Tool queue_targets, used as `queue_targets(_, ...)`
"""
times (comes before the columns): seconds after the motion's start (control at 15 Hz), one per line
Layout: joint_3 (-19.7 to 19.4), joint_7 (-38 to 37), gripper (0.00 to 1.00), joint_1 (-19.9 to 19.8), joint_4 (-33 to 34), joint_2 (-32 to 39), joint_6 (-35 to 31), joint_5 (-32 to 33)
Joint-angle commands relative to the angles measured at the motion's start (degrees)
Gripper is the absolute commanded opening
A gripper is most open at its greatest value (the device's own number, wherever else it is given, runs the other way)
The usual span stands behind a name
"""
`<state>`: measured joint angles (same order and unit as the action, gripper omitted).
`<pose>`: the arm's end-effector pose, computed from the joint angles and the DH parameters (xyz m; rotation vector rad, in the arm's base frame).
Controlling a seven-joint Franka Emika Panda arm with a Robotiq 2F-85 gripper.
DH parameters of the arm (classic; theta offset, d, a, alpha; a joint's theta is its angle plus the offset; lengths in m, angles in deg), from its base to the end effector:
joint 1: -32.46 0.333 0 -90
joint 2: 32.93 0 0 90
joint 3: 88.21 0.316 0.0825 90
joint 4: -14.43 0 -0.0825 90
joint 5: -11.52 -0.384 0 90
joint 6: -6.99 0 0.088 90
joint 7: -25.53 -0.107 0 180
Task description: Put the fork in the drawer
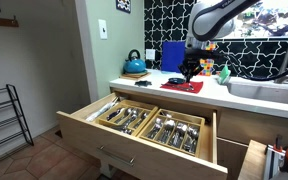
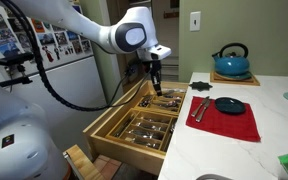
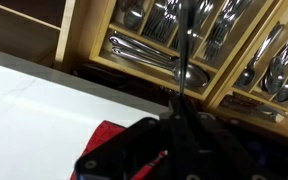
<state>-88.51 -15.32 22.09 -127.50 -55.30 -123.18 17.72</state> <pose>0.4289 -0.0836 0.4501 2.8236 -1.2556 0.3121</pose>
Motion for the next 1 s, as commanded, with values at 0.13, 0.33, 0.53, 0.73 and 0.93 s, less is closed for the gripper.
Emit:
queue_targets(0.13,0.36,0.5,0.06,-0.48,-0.17,-0.18,0.14,-0.27)
queue_targets(0.33,0.36,0.52,0.06,-0.48,-0.3,-0.18,0.14,-0.27)
queue_targets(0.53,2.56,-5.04,0.01,-1.06,0.72,3.61,0.6,1.13)
queue_targets(0.73,4.83,-13.22,0.01,-0.8,-0.09,7.07,-0.36,2.26)
queue_targets(0.93,6.4,-23.77,0.01,-0.2,-0.53,11.55,-4.09,4.33)
